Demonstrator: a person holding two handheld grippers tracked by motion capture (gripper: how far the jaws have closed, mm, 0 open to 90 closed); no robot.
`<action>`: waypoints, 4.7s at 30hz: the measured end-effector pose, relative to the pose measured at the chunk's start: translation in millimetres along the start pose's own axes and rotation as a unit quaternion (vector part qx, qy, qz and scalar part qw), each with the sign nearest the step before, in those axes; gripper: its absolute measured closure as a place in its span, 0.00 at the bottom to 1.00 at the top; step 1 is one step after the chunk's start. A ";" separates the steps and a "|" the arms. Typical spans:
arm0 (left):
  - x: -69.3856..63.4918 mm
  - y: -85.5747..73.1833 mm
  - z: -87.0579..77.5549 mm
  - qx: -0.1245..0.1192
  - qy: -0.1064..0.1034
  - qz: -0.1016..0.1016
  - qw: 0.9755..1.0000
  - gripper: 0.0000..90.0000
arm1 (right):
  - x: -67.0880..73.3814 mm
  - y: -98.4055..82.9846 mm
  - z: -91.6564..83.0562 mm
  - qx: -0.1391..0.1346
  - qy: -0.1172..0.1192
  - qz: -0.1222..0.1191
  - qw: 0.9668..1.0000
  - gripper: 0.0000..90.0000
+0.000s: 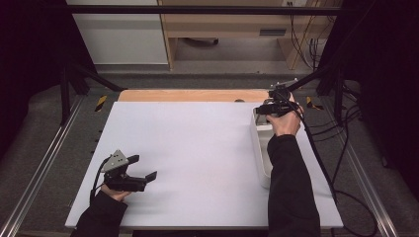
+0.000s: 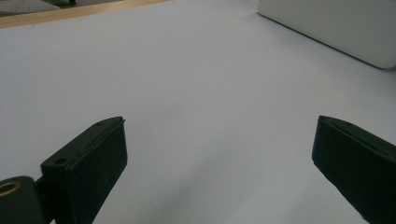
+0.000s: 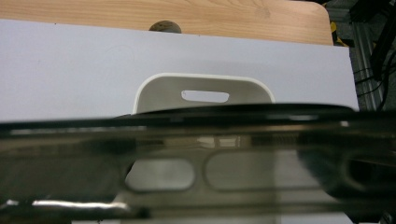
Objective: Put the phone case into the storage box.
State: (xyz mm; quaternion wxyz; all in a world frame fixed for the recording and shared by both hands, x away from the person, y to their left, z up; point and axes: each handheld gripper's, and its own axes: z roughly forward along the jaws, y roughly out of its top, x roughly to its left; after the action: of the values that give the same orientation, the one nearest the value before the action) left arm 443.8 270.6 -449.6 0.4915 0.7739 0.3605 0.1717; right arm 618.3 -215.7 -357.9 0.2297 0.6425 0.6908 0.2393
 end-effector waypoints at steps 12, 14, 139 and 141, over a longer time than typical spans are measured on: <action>0.6 -0.3 0.9 0.003 -0.002 0.000 1.000 0.03 | -0.9 3.8 14.0 0.024 0.004 0.013 1.000 0.13; 0.4 -0.3 1.0 0.003 -0.002 0.001 1.000 0.03 | -1.3 4.3 16.3 0.029 0.004 0.014 0.999 0.13; -0.9 -0.8 3.9 0.008 -0.011 0.006 1.000 0.02 | 1.6 -60.4 -78.6 -0.251 0.216 -0.089 0.940 0.00; -0.9 -0.9 4.0 0.007 -0.011 0.007 1.000 0.02 | -1.8 -72.3 -81.0 -0.260 0.218 -0.094 0.936 0.00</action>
State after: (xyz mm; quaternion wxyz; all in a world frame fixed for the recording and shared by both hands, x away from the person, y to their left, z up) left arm 445.4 267.6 -452.1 0.4885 0.7820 0.3508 0.1637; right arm 511.6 -224.8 -339.9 0.2538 0.4241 0.6949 0.5224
